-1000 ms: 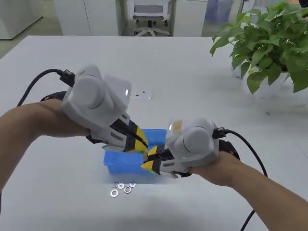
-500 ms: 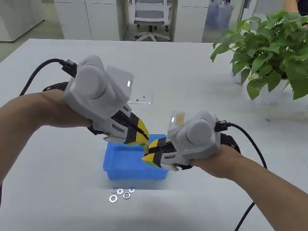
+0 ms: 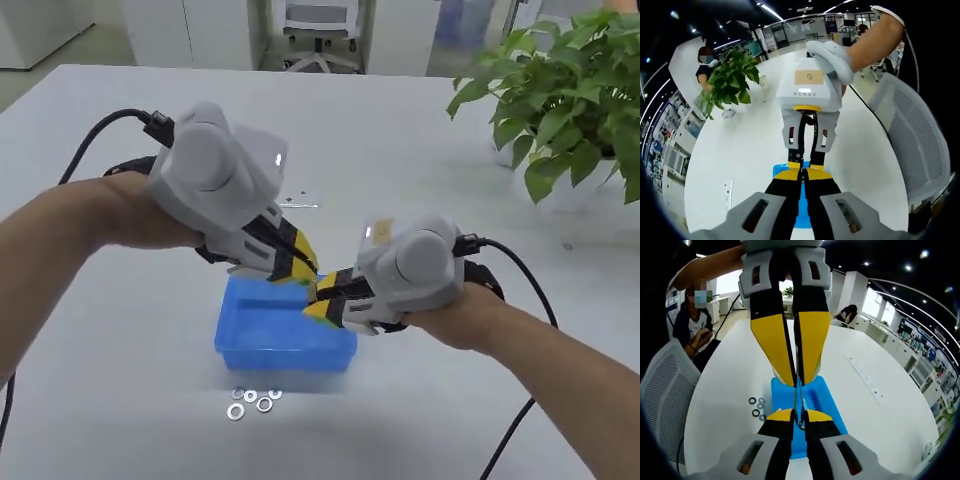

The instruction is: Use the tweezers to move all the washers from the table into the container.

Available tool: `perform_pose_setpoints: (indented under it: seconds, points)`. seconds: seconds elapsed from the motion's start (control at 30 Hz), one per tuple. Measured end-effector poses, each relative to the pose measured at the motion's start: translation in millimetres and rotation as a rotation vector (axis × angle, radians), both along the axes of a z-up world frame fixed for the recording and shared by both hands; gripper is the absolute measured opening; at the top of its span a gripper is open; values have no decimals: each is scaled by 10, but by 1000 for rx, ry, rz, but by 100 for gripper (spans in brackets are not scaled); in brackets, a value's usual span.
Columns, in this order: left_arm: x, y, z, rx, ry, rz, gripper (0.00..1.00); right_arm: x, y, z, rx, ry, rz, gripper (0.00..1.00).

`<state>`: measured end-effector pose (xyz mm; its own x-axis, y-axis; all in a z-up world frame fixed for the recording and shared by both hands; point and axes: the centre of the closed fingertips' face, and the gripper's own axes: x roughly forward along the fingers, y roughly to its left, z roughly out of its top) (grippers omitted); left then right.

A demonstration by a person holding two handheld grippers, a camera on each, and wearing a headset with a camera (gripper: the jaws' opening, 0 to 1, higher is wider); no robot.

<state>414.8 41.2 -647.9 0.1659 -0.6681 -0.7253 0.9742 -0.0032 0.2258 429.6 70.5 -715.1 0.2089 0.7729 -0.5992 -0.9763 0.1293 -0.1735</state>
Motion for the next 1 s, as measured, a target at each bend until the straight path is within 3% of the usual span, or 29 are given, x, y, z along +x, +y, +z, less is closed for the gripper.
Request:
perform_pose_setpoints:
  seconds: [0.43, 1.0]
  points:
    - [147, -49, -221, 3, 22, 5, 6, 122, -51, -226, -15, 39, 1, 9]
    - [197, -31, -509, 22, 68, 6, 6, 133, -31, -530, -58, 91, 29, 10]
